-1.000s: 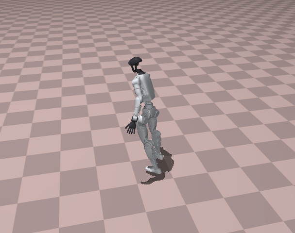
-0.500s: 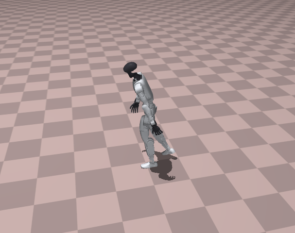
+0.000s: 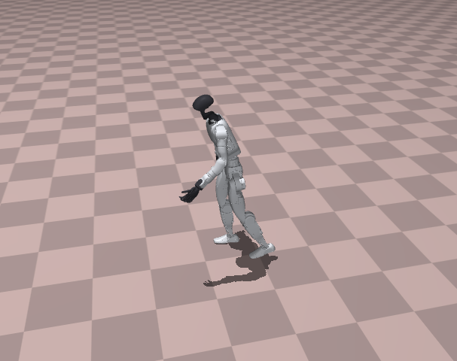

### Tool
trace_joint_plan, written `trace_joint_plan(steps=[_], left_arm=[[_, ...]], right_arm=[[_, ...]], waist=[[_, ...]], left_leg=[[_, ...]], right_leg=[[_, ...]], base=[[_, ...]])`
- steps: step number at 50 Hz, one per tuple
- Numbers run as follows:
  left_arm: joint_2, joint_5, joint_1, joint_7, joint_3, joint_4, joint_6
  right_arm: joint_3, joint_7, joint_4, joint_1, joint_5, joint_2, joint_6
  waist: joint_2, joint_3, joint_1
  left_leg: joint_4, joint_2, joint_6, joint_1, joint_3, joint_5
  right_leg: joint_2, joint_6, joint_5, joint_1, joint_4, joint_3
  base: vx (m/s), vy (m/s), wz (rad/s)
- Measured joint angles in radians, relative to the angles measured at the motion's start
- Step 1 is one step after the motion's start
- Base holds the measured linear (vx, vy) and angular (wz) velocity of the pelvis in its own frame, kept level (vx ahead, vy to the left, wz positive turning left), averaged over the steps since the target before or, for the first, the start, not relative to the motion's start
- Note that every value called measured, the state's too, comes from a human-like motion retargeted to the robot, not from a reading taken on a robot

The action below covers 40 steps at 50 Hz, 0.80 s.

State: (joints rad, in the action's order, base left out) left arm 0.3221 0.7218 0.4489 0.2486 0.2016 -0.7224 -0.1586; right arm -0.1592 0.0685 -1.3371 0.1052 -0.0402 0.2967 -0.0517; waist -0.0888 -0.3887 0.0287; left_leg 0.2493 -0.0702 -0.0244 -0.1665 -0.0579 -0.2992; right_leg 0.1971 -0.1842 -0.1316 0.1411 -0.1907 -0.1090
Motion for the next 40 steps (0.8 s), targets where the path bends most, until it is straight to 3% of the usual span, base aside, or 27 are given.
trace_joint_plan(steps=[4, 6, 7, 8, 9, 10, 12, 13, 14, 15, 18, 20, 22, 25, 26, 27, 28, 29, 33, 37, 40], left_arm=[[-0.017, -0.3, -0.242, -0.017, -0.01, -0.162, 0.128], [-0.038, -0.383, -0.31, -0.062, -0.008, -0.292, 0.157], [-0.056, -0.24, -0.322, -0.099, -0.069, -0.377, 0.179], [-0.083, 0.208, -0.324, -0.17, -0.258, -0.485, 0.24], [-0.081, -0.028, -0.378, -0.189, -0.209, -0.563, 0.228], [-0.065, -0.607, -0.457, -0.183, -0.041, -0.625, 0.179], [-0.054, -0.572, -0.539, -0.239, -0.128, -0.758, 0.193], [-0.025, -0.269, -0.555, -0.275, -0.303, -0.827, 0.222], [-0.026, -0.382, -0.605, -0.272, -0.272, -0.855, 0.213], [-0.042, -0.703, -0.671, -0.25, -0.138, -0.862, 0.185], [-0.017, -0.609, -0.747, -0.219, -0.198, -0.869, 0.194], [-0.002, -0.69, -0.796, -0.217, -0.259, -0.861, 0.203], [0.019, -0.56, -0.748, -0.239, -0.226, -0.838, 0.209], [0.053, -0.633, -0.651, -0.271, -0.18, -0.823, 0.231], [0.091, -0.427, -0.581, -0.3, -0.341, -0.842, 0.276], [0.111, -0.378, -0.519, -0.308, -0.394, -0.845, 0.3], [0.093, -0.645, -0.472, -0.275, -0.233, -0.812, 0.282], [0.086, -0.717, -0.419, -0.249, -0.188, -0.785, 0.275], [0.05, -0.502, -0.206, -0.132, -0.253, -0.617, 0.229], [0.002, -0.202, -0.064, 0.018, -0.157, -0.277, 0.08], [0.021, -0.15, -0.006, 0.074, -0.041, -0.028, -0.037]], right_arm=[[0.024, 0.106, 0.06, 0.104, -0.007, 0.059, -0.023], [-0.009, 0.132, 0.108, 0.185, 0.047, 0.079, -0.019], [-0.031, 0.134, 0.135, 0.227, 0.089, 0.087, -0.023], [-0.035, 0.129, 0.166, 0.248, 0.133, 0.091, -0.046], [-0.035, 0.164, 0.211, 0.258, 0.164, 0.088, -0.007], [-0.032, 0.219, 0.262, 0.263, 0.189, 0.081, 0.062], [-0.036, 0.208, 0.344, 0.258, 0.257, 0.065, 0.11], [-0.045, 0.184, 0.378, 0.253, 0.301, 0.061, 0.114], [-0.052, 0.174, 0.409, 0.25, 0.33, 0.048, 0.138], [-0.057, 0.17, 0.438, 0.25, 0.35, 0.032, 0.172], [-0.069, 0.145, 0.479, 0.216, 0.397, 0.007, 0.175], [-0.058, 0.119, 0.499, 0.144, 0.437, -0.01, 0.155], [-0.077, 0.134, 0.475, 0.113, 0.408, -0.04, 0.143], [-0.08, 0.11, 0.418, 0.013, 0.369, -0.081, 0.119], [-0.072, 0.08, 0.394, -0.03, 0.35, -0.088, 0.086], [-0.069, 0.058, 0.366, -0.063, 0.319, -0.098, 0.066], [-0.08, 0.052, 0.332, -0.073, 0.262, -0.114, 0.073], [-0.086, 0.036, 0.301, -0.094, 0.22, -0.122, 0.071], [-0.093, -0.054, 0.178, -0.14, 0.072, -0.121, 0.049], [-0.078, -0.088, 0.067, -0.074, -0.005, -0.078, 0.028], [-0.047, -0.053, 0.032, -0.034, -0.004, -0.04, 0.026]], waist=[[0.031, 0.017, 0.018], [0.026, 0.044, 0.079], [0.021, 0.057, 0.117], [0.027, 0.062, 0.142], [0.029, 0.063, 0.152], [0.029, 0.061, 0.154], [0.034, 0.067, 0.177], [0.038, 0.068, 0.189], [0.027, 0.068, 0.192], [0.008, 0.067, 0.191], [-0.045, 0.069, 0.22], [-0.081, 0.063, 0.233], [-0.109, 0.065, 0.264], [-0.122, 0.064, 0.304], [-0.121, 0.063, 0.311], [-0.125, 0.067, 0.315], [-0.137, 0.081, 0.312], [-0.139, 0.092, 0.306], [-0.132, 0.114, 0.228], [-0.126, 0.096, 0.112], [-0.101, 0.082, 0.056]], left_leg=[[0.267, 0.035, 0.033, 0.126, -0.146, -0.101], [0.138, 0.023, 0.077, 0.156, -0.229, -0.092], [0.024, 0.008, 0.087, 0.163, -0.261, -0.059], [-0.054, 0.007, 0.074, 0.169, -0.275, -0.026], [-0.124, 0.009, 0.074, 0.175, -0.274, 0.01], [-0.191, 0.012, 0.08, 0.182, -0.265, 0.047], [-0.292, 0.041, 0.055, 0.212, -0.268, 0.131], [-0.323, 0.063, 0.019, 0.229, -0.285, 0.171], [-0.334, 0.077, 0.009, 0.252, -0.303, 0.207], [-0.337, 0.089, 0.012, 0.278, -0.321, 0.241], [-0.337, 0.108, -0.003, 0.278, -0.383, 0.245], [-0.187, 0.127, -0.042, 0.281, -0.403, 0.122], [-0.279, 0.119, 0.025, 0.227, -0.381, 0.146], [-0.26, 0.139, 0.065, 0.18, -0.361, 0.113], [-0.169, 0.157, 0.04, 0.197, -0.356, 0.057], [-0.129, 0.165, 0.036, 0.203, -0.346, 0.031], [-0.196, 0.153, 0.074, 0.187, -0.325, 0.064], [-0.22, 0.149, 0.088, 0.176, -0.31, 0.074], [-0.228, 0.126, 0.084, 0.143, -0.245, 0.067], [-0.243, 0.074, 0.062, 0.08, -0.185, 0.066], [-0.243, 0.053, 0.045, 0.015, -0.155, 0.055]], right_leg=[[0.001, 0.018, -0.023, -0.072, 0.026, 0.022], [-0.007, -0.005, 0.023, -0.063, 0.096, 0.082], [-0.011, -0.017, 0.05, -0.054, 0.132, 0.115], [-0.019, -0.011, 0.05, -0.059, 0.135, 0.129], [-0.028, -0.009, 0.05, -0.074, 0.136, 0.136], [-0.037, -0.007, 0.049, -0.093, 0.135, 0.14], [-0.063, 0.013, 0.037, -0.125, 0.125, 0.15], [-0.078, 0.027, 0.024, -0.14, 0.111, 0.154], [-0.083, 0.036, 0.02, -0.156, 0.108, 0.158], [-0.083, 0.042, 0.019, -0.173, 0.11, 0.163], [-0.081, 0.048, 0.008, -0.199, 0.086, 0.185], [-0.072, 0.051, -0.022, -0.21, -0.007, 0.187], [-0.089, 0.049, 0.03, -0.209, -0.01, 0.217], [-0.119, 0.068, 0.067, -0.167, -0.174, 0.207], [-0.12, 0.066, 0.047, -0.131, -0.279, 0.184], [-0.121, 0.072, 0.024, -0.097, -0.349, 0.162], [-0.121, 0.093, -0.007, -0.066, -0.35, 0.142], [-0.117, 0.107, -0.031, -0.044, -0.342, 0.113], [-0.105, 0.108, -0.049, 0.004, -0.162, 0.026], [-0.082, 0.029, 0.078, 0.043, 0.138, 0.034], [-0.058, -0.048, 0.183, 0.091, 0.258, 0.004]], base=[[0.56, -0.11, -0.27], [0.45, -0.06, -1.25], [0.44, -0.01, -1.45], [0.5, 0.03, -1.0], [0.54, 0.05, -0.61], [0.56, 0.06, -0.48], [0.58, 0.08, -0.49], [0.59, 0.09, -0.44], [0.6, 0.09, -0.32], [0.6, 0.1, -0.25], [0.61, 0.11, -0.27], [0.64, 0.13, -0.09], [0.6, 0.12, -0.17], [0.59, 0.13, 0.15], [0.58, 0.11, 0.51], [0.54, 0.1, 0.6], [0.51, 0.09, 0.61], [0.49, 0.08, 0.68], [0.49, 0.05, 1.03], [0.49, 0.0, 0.89], [0.55, -0.04, 0.44]])
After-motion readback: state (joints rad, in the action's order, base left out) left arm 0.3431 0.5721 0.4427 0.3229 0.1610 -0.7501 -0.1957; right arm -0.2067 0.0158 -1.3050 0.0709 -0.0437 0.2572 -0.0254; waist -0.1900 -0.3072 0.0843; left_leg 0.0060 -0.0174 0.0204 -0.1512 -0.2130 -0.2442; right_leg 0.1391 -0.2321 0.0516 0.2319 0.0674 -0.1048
